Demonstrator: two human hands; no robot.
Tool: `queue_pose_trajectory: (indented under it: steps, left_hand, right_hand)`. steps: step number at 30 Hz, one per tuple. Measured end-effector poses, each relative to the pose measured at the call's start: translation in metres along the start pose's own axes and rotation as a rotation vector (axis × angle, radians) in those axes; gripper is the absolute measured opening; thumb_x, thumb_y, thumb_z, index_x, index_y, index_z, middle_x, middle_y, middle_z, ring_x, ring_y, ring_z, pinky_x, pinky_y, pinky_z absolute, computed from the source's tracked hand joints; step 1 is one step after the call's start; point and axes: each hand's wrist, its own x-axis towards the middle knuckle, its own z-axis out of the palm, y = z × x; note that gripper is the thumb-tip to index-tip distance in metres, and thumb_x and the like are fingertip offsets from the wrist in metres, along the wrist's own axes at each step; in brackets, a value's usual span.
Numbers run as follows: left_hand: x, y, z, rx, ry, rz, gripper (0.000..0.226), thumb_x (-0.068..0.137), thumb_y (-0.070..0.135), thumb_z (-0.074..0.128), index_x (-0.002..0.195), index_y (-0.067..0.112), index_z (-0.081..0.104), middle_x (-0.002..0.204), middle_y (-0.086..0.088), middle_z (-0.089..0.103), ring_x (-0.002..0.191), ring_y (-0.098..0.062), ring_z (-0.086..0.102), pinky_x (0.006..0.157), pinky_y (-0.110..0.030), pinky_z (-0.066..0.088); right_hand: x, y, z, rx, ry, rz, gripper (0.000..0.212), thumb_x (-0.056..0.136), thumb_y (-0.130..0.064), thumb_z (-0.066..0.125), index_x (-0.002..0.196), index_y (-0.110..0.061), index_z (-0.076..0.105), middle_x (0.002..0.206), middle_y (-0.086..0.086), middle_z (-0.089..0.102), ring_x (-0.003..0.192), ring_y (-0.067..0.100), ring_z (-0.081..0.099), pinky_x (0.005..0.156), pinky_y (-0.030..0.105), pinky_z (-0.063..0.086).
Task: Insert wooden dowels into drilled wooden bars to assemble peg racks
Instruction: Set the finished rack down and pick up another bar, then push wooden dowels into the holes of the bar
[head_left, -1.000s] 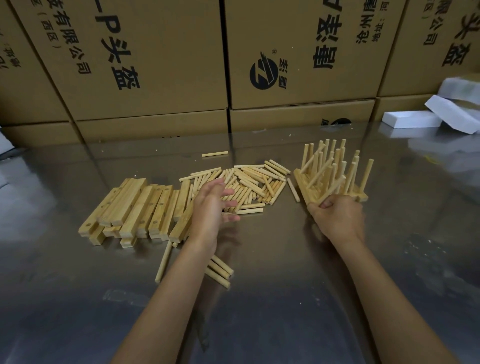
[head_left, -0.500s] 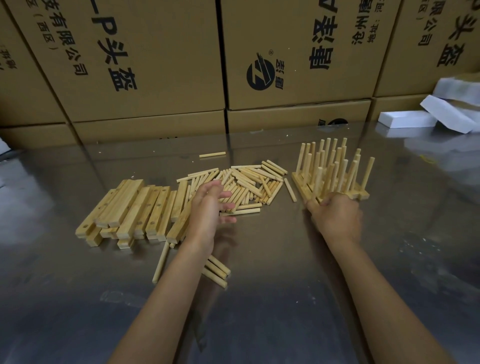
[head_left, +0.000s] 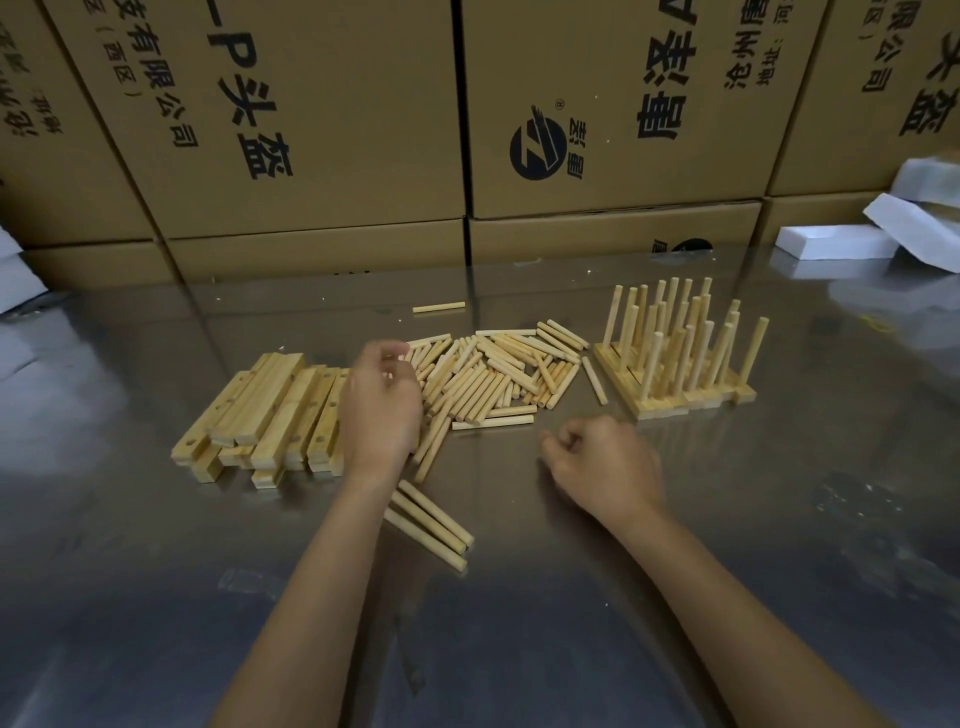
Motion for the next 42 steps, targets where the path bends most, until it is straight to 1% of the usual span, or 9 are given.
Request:
queue_pose_trajectory:
  steps: [2, 4, 10, 15, 22, 28, 34, 38, 42]
  left_hand:
    - [0.007, -0.009, -0.012, 0.472, 0.154, 0.205, 0.03, 0.096, 0.018, 0.051, 0.124, 0.016, 0.06, 0.123, -0.007, 0.061, 0.113, -0.024, 0.054, 0.095, -0.04, 0.042]
    - [0.015, -0.017, -0.024, 0.752, 0.174, 0.162, 0.038, 0.094, 0.022, 0.053, 0.129, 0.009, 0.056, 0.131, -0.017, 0.055, 0.126, -0.035, 0.044, 0.105, -0.049, 0.031]
    - [0.02, -0.031, -0.032, 1.026, 0.002, 0.017, 0.037, 0.089, 0.018, 0.053, 0.121, 0.004, 0.062, 0.131, -0.015, 0.057, 0.126, -0.034, 0.043, 0.108, -0.043, 0.029]
    - [0.022, -0.031, -0.031, 1.078, 0.024, 0.061, 0.027, 0.083, 0.012, 0.056, 0.106, 0.005, 0.068, 0.121, -0.015, 0.063, 0.123, -0.033, 0.046, 0.117, -0.045, 0.021]
    - [0.019, -0.027, -0.029, 1.019, 0.047, 0.057, 0.02, 0.083, 0.009, 0.055, 0.094, 0.011, 0.071, 0.102, -0.011, 0.066, 0.111, -0.03, 0.047, 0.093, -0.042, 0.028]
    - [0.017, -0.025, -0.028, 1.083, 0.033, -0.03, 0.018, 0.089, 0.021, 0.055, 0.098, 0.011, 0.068, 0.118, -0.011, 0.06, 0.117, -0.03, 0.042, 0.095, -0.042, 0.029]
    - [0.021, -0.029, -0.027, 0.985, 0.012, 0.027, 0.028, 0.089, 0.022, 0.058, 0.109, 0.004, 0.064, 0.118, -0.016, 0.062, 0.117, -0.034, 0.045, 0.096, -0.043, 0.035]
    - [0.02, -0.027, -0.029, 0.927, 0.036, 0.044, 0.012, 0.086, 0.014, 0.059, 0.091, 0.004, 0.063, 0.101, -0.018, 0.066, 0.103, -0.037, 0.054, 0.085, -0.041, 0.039]
    - [0.021, -0.023, -0.033, 0.707, 0.172, 0.075, 0.018, 0.086, 0.014, 0.063, 0.098, 0.001, 0.064, 0.093, -0.02, 0.067, 0.085, -0.039, 0.061, 0.067, -0.037, 0.038]
  right_hand:
    - [-0.001, -0.002, 0.004, 0.004, 0.006, -0.019, 0.042, 0.092, -0.039, 0.057, 0.059, -0.015, 0.058, 0.053, -0.003, 0.059, 0.058, 0.012, 0.058, 0.065, 0.03, 0.05]
    - [0.001, -0.001, 0.005, 0.025, 0.013, -0.006, 0.043, 0.092, -0.04, 0.056, 0.058, -0.014, 0.058, 0.052, -0.002, 0.062, 0.057, 0.011, 0.059, 0.065, 0.028, 0.051]
    - [0.003, 0.0, 0.006, 0.037, 0.014, 0.025, 0.043, 0.093, -0.042, 0.054, 0.061, -0.015, 0.061, 0.054, -0.003, 0.064, 0.06, 0.009, 0.06, 0.068, 0.03, 0.053]
    - [0.003, 0.001, 0.007, 0.029, 0.019, 0.031, 0.044, 0.093, -0.044, 0.054, 0.062, -0.013, 0.061, 0.054, -0.003, 0.064, 0.06, 0.009, 0.06, 0.065, 0.027, 0.049]
    - [0.005, 0.003, 0.01, 0.042, 0.018, 0.034, 0.044, 0.093, -0.043, 0.055, 0.058, -0.016, 0.058, 0.053, -0.004, 0.063, 0.057, 0.006, 0.059, 0.058, 0.022, 0.041]
    - [0.003, 0.003, 0.009, 0.056, 0.021, 0.024, 0.044, 0.093, -0.043, 0.055, 0.059, -0.015, 0.058, 0.053, -0.004, 0.063, 0.057, 0.006, 0.059, 0.06, 0.026, 0.042]
    - [-0.022, -0.023, 0.01, 0.313, -0.145, -0.249, 0.034, 0.087, -0.052, 0.061, 0.069, -0.024, 0.06, 0.061, -0.009, 0.056, 0.061, 0.006, 0.053, 0.06, 0.031, 0.046]
    - [-0.036, -0.044, 0.029, 0.312, -0.224, -0.503, 0.024, 0.085, -0.049, 0.064, 0.086, -0.025, 0.065, 0.083, -0.013, 0.054, 0.085, 0.0, 0.047, 0.071, 0.019, 0.042]
    - [-0.033, -0.046, 0.029, 0.376, -0.16, -0.415, 0.008, 0.09, -0.032, 0.065, 0.087, -0.025, 0.067, 0.084, -0.013, 0.056, 0.087, 0.001, 0.049, 0.074, 0.02, 0.042]
